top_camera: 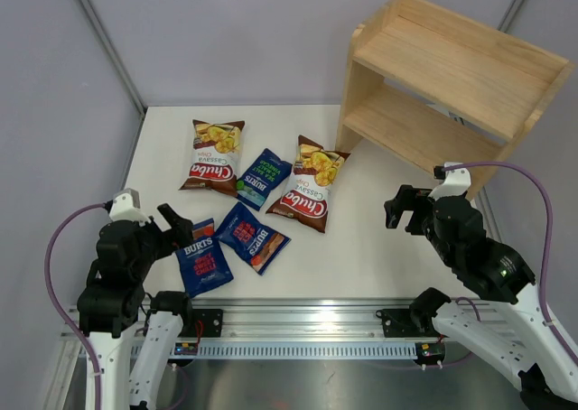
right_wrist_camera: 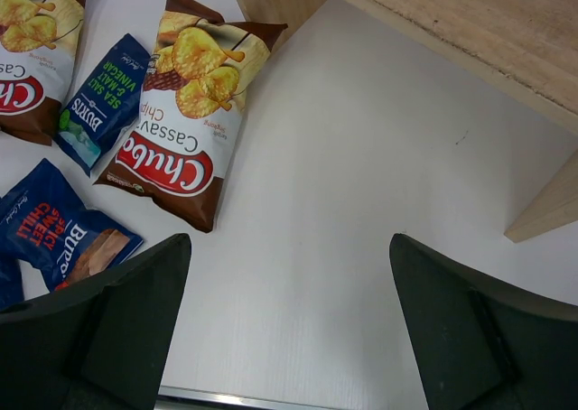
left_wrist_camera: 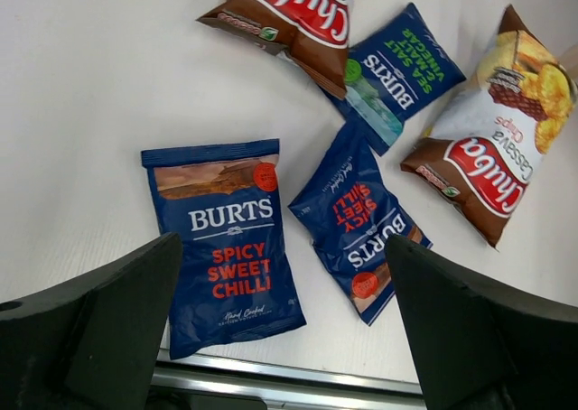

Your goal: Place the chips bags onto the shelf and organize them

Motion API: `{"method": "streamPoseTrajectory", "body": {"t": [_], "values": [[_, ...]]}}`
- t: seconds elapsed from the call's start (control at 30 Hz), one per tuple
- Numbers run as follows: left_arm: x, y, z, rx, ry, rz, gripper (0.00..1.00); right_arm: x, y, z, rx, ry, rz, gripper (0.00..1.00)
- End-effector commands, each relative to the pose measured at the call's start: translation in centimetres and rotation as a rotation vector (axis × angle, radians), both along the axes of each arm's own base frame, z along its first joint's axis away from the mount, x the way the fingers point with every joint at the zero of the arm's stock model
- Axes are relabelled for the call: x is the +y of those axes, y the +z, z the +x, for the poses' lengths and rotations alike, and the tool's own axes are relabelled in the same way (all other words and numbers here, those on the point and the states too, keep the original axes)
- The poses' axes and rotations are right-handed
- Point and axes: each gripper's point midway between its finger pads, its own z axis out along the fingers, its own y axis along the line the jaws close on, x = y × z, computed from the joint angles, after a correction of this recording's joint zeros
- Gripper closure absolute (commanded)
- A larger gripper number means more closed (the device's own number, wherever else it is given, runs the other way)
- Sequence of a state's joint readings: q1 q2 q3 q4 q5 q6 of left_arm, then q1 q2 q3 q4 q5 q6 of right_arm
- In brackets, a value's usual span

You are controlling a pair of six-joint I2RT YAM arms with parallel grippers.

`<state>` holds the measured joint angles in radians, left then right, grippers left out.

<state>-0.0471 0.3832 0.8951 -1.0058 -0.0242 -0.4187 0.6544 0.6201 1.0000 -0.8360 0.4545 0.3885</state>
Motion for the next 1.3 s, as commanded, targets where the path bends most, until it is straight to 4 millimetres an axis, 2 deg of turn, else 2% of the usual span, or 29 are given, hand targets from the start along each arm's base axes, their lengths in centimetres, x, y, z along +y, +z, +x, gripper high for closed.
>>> {"method": "streamPoseTrajectory", "body": {"t": [0.0,0.13,0.33,0.4,0.53,0.7,0.8,0.97,1.03,1.1,1.17,1.23,1.27], "values": [[1.9,0.0,0.4,0.013,0.136,0.008,0.01,-0.2,0.5,0.2,-0.027,-0.021,0.009,0.01],[3.2,-0.2,0.3,0.025,0.224,0.016,0.01,0.0,0.3,0.2,-0.022,-0.008,0.007,0.01],[6.6,-1.1,-1.0,0.09,0.566,-0.054,0.01,1.5,0.0,0.0,-0.008,0.071,0.029,0.01],[6.4,-1.6,-0.7,0.109,0.584,-0.085,0.01,2.6,-0.1,0.0,-0.017,0.12,0.05,0.01],[5.9,-2.5,1.4,0.125,0.59,-0.112,0.01,5.3,0.0,-0.5,-0.021,0.247,0.134,0.01],[4.1,-5.7,4.5,0.215,0.508,-0.136,0.01,7.7,0.9,-0.9,-0.036,0.35,0.218,0.01],[3.5,-8.6,5.9,0.246,0.481,-0.147,0.01,8.9,1.6,-1.2,-0.043,0.401,0.263,0.01],[3.8,-12.0,8.1,0.239,0.482,-0.164,0.01,10.4,2.3,-1.8,-0.054,0.473,0.322,0.01],[4.8,-13.1,8.8,0.26,0.497,-0.158,0.01,10.8,2.0,-1.7,-0.048,0.491,0.328,0.0],[5.2,-14.1,9.2,0.294,0.498,-0.143,0.01,11.1,1.7,-1.7,-0.039,0.501,0.323,0.0],[6.5,-16.1,9.1,0.354,0.528,-0.123,0.01,11.1,1.5,-1.6,-0.035,0.505,0.311,0.0],[7.2,-16.9,9.7,0.353,0.518,-0.142,0.01,11.2,1.5,-1.6,-0.037,0.512,0.308,0.01],[7.3,-18.0,9.6,0.387,0.519,-0.152,0.01,11.4,1.6,-1.6,-0.038,0.522,0.311,0.0]]}}
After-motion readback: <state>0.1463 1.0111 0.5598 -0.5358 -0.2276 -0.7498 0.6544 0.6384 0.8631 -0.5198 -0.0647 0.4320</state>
